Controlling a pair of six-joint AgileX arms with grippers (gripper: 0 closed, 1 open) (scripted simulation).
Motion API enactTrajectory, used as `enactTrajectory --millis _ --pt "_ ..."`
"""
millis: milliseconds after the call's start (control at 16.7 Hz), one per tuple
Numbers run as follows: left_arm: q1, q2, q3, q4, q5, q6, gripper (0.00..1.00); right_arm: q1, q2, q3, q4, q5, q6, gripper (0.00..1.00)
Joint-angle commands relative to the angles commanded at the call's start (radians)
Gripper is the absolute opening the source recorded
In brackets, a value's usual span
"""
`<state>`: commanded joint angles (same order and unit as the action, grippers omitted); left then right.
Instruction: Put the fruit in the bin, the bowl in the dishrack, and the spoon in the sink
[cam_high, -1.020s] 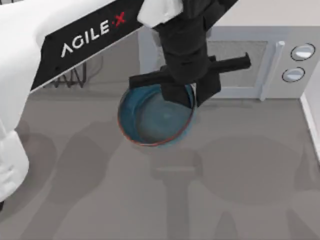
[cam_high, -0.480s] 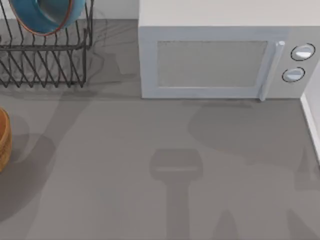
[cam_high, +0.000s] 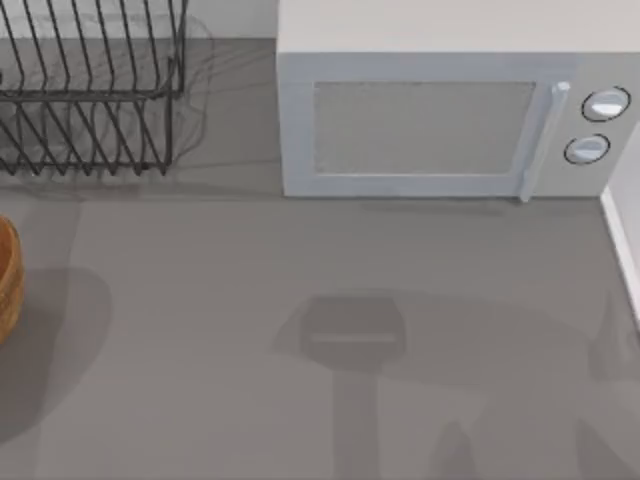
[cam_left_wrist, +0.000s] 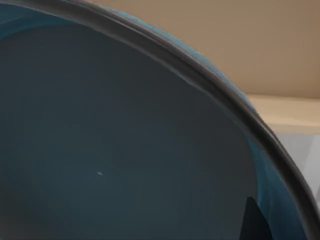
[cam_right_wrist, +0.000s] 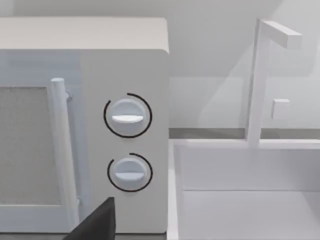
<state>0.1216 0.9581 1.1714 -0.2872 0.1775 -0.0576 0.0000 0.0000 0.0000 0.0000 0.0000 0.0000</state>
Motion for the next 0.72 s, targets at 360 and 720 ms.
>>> enactTrajectory --millis 360,720 --pt "0.059 -0.068 -0.058 0.062 0.029 0.070 0.00 0.000 0.000 0.000 0.000 0.000 0.000 1.00" --pt "0.051 0.000 -0.056 0.125 0.021 0.070 0.00 0.000 0.000 0.000 0.000 0.000 0.000 1.00"
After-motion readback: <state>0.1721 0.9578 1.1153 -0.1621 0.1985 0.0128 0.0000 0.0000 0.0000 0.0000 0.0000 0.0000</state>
